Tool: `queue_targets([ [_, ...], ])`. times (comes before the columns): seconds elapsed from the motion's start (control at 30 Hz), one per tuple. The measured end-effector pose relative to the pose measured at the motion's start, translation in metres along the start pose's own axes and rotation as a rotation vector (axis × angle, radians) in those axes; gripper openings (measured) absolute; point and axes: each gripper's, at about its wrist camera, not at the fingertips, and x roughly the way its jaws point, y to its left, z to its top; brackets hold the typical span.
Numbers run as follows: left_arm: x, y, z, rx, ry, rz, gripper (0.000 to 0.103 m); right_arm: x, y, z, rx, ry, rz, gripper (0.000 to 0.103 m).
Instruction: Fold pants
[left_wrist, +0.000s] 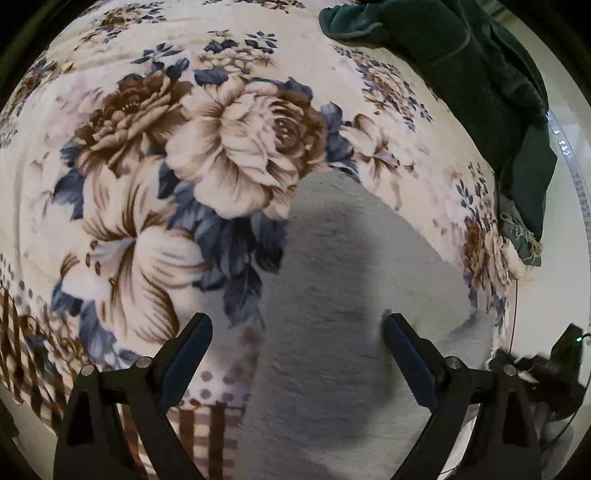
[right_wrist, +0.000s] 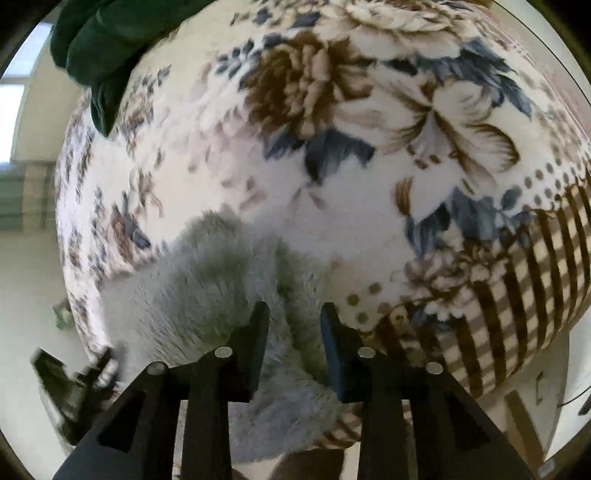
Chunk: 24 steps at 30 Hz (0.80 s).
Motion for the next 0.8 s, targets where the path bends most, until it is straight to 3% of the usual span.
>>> queue_targets([
  [0.03, 0.0, -0.001, 0.0, 0.004, -0.001, -0.003, 0.095, -0.007, -0.001, 0.005, 0.029, -0.028, 0.062, 0.062],
  [0.1, 0.001, -0.002, 0.0, 0.01, -0.001, -0.001, 0.095, -0.008, 0.001, 0.014, 0.059, -0.048, 0.121, 0.076],
  [0.17, 0.001, -0.004, 0.001, 0.015, -0.005, -0.007, 0.095, 0.014, 0.007, 0.031, 0.039, 0.021, 0.15, 0.078],
  [0.23, 0.002, -0.004, 0.001, 0.016, -0.005, -0.008, 0.095, 0.048, 0.013, 0.038, 0.048, 0.137, 0.128, 0.078],
  [0.27, 0.001, -0.005, 0.001, 0.014, -0.004, -0.015, 0.095, 0.06, 0.02, 0.038, 0.023, 0.191, 0.105, 0.078],
  [0.3, 0.002, -0.005, 0.001, 0.018, -0.005, -0.013, 0.095, 0.068, 0.032, 0.035, -0.032, 0.223, 0.054, 0.066],
  [0.33, 0.002, -0.005, 0.001, 0.021, -0.005, -0.009, 0.095, 0.068, 0.045, 0.028, -0.109, 0.208, -0.007, 0.029],
  [0.37, 0.002, -0.004, 0.001, 0.022, -0.006, -0.008, 0.095, 0.065, 0.054, 0.023, -0.158, 0.185, -0.056, 0.016],
  [0.57, -0.019, -0.009, 0.01, 0.033, -0.054, -0.013, 0.095, 0.012, 0.085, 0.024, -0.279, -0.138, -0.107, 0.013],
  [0.6, -0.024, -0.015, 0.014, 0.052, -0.068, -0.013, 0.095, 0.011, 0.084, 0.027, -0.282, -0.144, -0.126, 0.012],
  [0.67, -0.025, -0.026, 0.022, 0.083, -0.069, -0.014, 0.095, 0.023, 0.069, 0.035, -0.241, -0.036, -0.102, 0.012],
  [0.73, -0.022, -0.04, 0.03, 0.116, -0.061, -0.026, 0.095, 0.016, 0.05, 0.029, -0.189, 0.006, -0.08, 0.014],
  [0.77, -0.019, -0.046, 0.032, 0.139, -0.057, -0.025, 0.095, 0.011, 0.042, 0.024, -0.177, -0.004, -0.075, 0.019],
  [0.8, -0.015, -0.053, 0.035, 0.165, -0.051, -0.017, 0.095, 0.002, 0.029, 0.016, -0.15, -0.017, -0.065, 0.036],
])
